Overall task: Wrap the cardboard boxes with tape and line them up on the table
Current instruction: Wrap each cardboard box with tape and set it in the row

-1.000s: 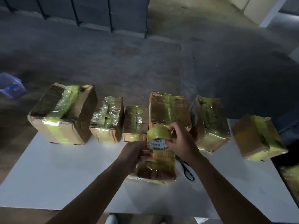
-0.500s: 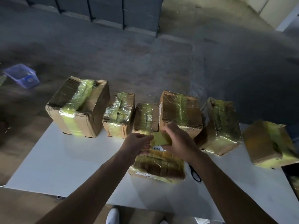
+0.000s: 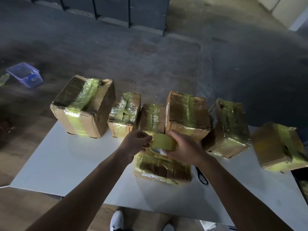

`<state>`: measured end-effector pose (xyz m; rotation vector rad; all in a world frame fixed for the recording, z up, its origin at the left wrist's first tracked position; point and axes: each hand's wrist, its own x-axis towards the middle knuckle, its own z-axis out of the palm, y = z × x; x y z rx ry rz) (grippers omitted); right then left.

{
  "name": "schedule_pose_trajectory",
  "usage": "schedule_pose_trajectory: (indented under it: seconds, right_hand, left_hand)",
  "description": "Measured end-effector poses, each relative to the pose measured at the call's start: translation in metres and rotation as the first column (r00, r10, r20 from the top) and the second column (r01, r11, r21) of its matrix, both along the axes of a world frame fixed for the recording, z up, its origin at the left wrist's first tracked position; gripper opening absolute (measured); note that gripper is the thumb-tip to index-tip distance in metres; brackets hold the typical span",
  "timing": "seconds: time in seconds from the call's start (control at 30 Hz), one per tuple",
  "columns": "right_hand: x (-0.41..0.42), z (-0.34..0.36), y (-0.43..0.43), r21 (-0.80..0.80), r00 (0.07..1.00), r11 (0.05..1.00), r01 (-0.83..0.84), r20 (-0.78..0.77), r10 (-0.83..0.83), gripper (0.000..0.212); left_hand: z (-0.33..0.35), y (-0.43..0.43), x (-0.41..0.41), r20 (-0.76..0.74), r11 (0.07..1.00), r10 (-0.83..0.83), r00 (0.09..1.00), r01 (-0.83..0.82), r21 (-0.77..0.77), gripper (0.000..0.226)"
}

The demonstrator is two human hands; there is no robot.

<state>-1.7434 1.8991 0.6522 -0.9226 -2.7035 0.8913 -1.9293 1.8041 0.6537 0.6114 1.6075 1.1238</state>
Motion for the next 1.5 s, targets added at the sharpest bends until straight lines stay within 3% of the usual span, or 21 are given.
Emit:
schedule_pose_trajectory:
  seconds: [0.23, 0.33, 0.4, 0.53, 0.67, 0.87, 0.97, 1.13, 1.2, 1.37, 1.43, 1.5]
  right_hand:
    - [-0.015, 0.018, -0.006, 0.169, 0.989, 0.982, -0.084, 0.136, 0.062, 0.043]
    - [-0.023, 0.022, -0.009, 0.212, 0.978, 0.967, -0.141, 0.178, 0.104, 0.043]
    - [-0.026, 0.021, -0.01, 0.184, 0.979, 0.972, -0.149, 0.165, 0.119, 0.044]
    - [-0.016, 0.011, -0.009, -0.129, 0.999, 0.991, -0.04, 0.001, 0.041, 0.053]
    - [-0.013, 0.005, -0.005, -0.414, 0.977, 0.91, -0.001, -0.196, -0.088, 0.051]
    - [-0.023, 0.013, -0.009, -0.329, 0.993, 0.944, -0.018, -0.118, -0.022, 0.055]
    - [-0.021, 0.014, -0.012, -0.163, 0.998, 0.986, -0.035, 0.036, 0.041, 0.068]
    - [-0.026, 0.01, -0.017, 0.144, 0.963, 0.978, -0.153, 0.245, 0.115, 0.069]
    - [-0.022, 0.007, -0.018, 0.108, 0.969, 0.982, -0.153, 0.209, 0.128, 0.068]
    - [-0.011, 0.004, -0.025, -0.175, 0.996, 0.982, -0.074, 0.035, 0.082, 0.058]
    - [-0.012, 0.004, -0.025, -0.145, 0.998, 0.987, -0.065, 0.012, 0.067, 0.057]
    - [-0.017, 0.005, -0.023, -0.019, 0.995, 0.996, -0.081, 0.051, 0.082, 0.057]
  left_hand:
    - [-0.007, -0.004, 0.003, -0.101, 0.998, -0.024, 0.995, 0.018, -0.058, 0.012]
    - [-0.011, -0.009, 0.006, -0.067, 0.996, 0.001, 0.998, -0.007, -0.087, 0.013]
    - [-0.014, -0.014, 0.005, 0.042, 0.997, 0.014, 0.999, -0.011, -0.082, 0.016]
    - [-0.016, -0.017, -0.01, 0.419, 0.999, 0.054, 0.906, -0.052, -0.017, 0.02]
    - [-0.018, -0.019, -0.016, 0.52, 1.0, 0.009, 0.854, -0.006, -0.007, 0.019]
    - [-0.024, -0.022, -0.018, 0.324, 0.999, 0.019, 0.946, -0.009, -0.033, 0.015]
    - [-0.025, -0.023, -0.026, 0.217, 0.999, 0.036, 0.975, -0.028, -0.04, 0.019]
    - [-0.034, -0.027, -0.032, 0.055, 0.996, 0.042, 0.998, -0.037, -0.078, 0.016]
    - [-0.037, -0.028, -0.034, 0.06, 0.996, 0.051, 0.997, -0.046, -0.08, 0.015]
    - [-0.044, -0.031, -0.044, 0.135, 0.995, 0.049, 0.99, -0.038, -0.087, 0.011]
    - [-0.047, -0.032, -0.047, 0.111, 0.995, 0.035, 0.993, -0.024, -0.1, 0.012]
    - [-0.051, -0.032, -0.048, 0.097, 0.994, 0.031, 0.995, -0.02, -0.107, 0.014]
